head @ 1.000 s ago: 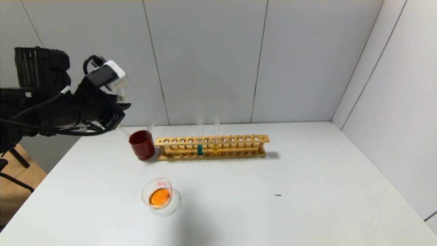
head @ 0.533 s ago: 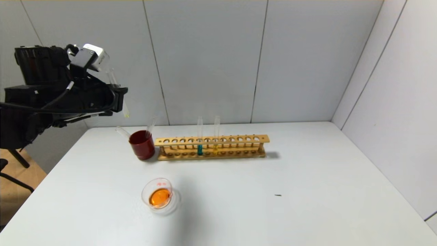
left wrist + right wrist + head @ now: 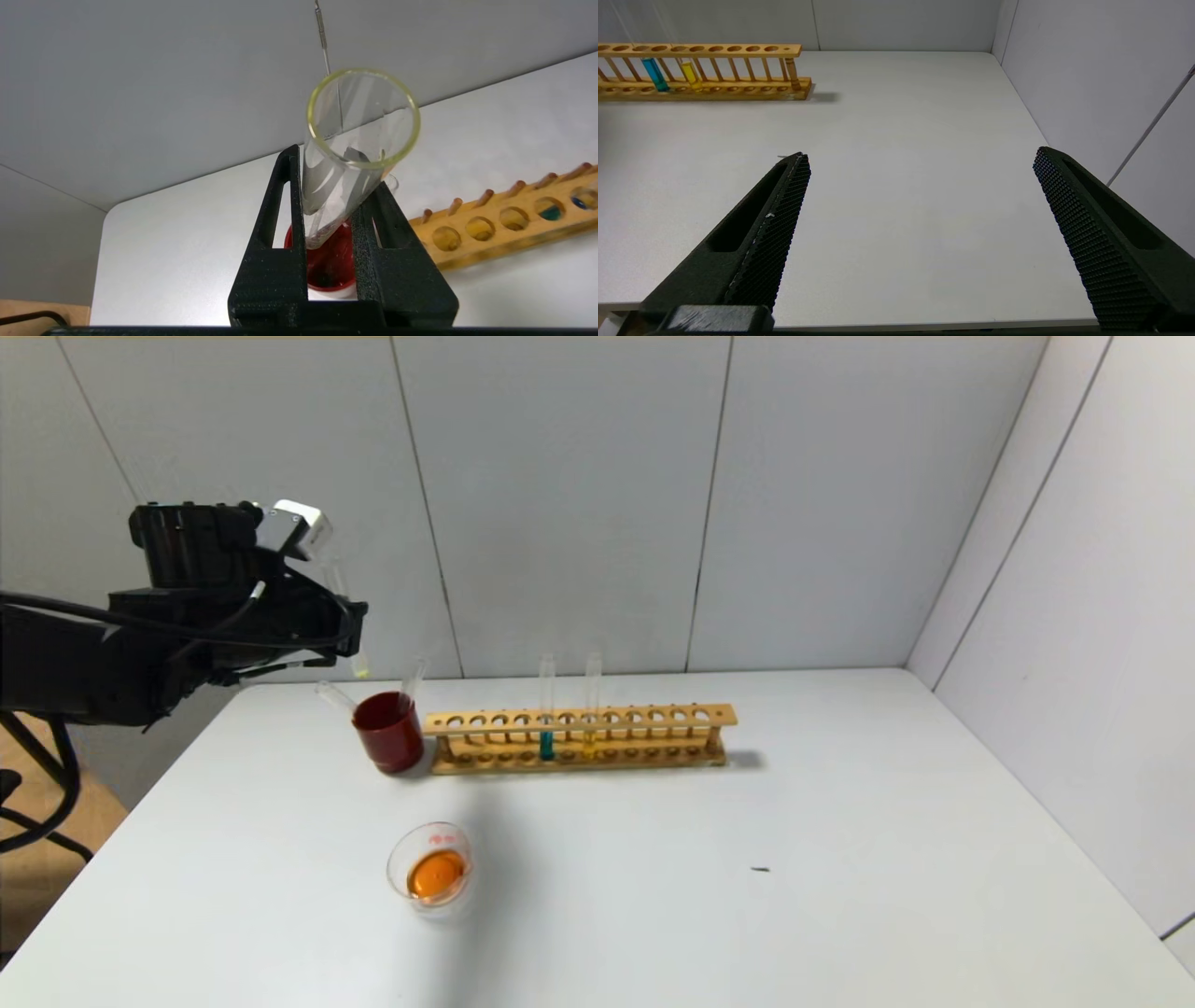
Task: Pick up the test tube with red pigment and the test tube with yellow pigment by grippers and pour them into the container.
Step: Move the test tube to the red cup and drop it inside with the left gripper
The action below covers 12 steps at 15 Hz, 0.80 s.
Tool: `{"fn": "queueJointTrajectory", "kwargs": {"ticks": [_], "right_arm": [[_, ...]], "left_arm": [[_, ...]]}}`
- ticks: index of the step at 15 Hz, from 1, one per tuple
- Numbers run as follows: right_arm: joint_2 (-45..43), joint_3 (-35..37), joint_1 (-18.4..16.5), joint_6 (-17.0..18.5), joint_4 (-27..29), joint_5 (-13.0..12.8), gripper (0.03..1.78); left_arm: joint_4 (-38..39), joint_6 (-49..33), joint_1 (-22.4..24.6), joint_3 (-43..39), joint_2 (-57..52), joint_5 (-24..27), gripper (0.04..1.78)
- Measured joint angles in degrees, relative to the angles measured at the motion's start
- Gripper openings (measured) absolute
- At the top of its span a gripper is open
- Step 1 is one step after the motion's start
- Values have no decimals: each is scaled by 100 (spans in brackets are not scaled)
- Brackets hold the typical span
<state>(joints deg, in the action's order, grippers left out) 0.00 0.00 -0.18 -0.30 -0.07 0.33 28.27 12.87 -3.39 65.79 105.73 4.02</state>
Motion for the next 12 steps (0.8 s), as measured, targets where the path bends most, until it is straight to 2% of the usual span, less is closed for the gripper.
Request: {"fn": "queueJointTrajectory", "kwargs": {"ticks": [5,12], "right_arm": [[0,0,-2,-2,0,0,175],[0,0,-2,0,0,0,175]], "left_arm": [[-85,-194,34,474,585,33,32],[-1011,-571,194,1143,1081,49,32]]}}
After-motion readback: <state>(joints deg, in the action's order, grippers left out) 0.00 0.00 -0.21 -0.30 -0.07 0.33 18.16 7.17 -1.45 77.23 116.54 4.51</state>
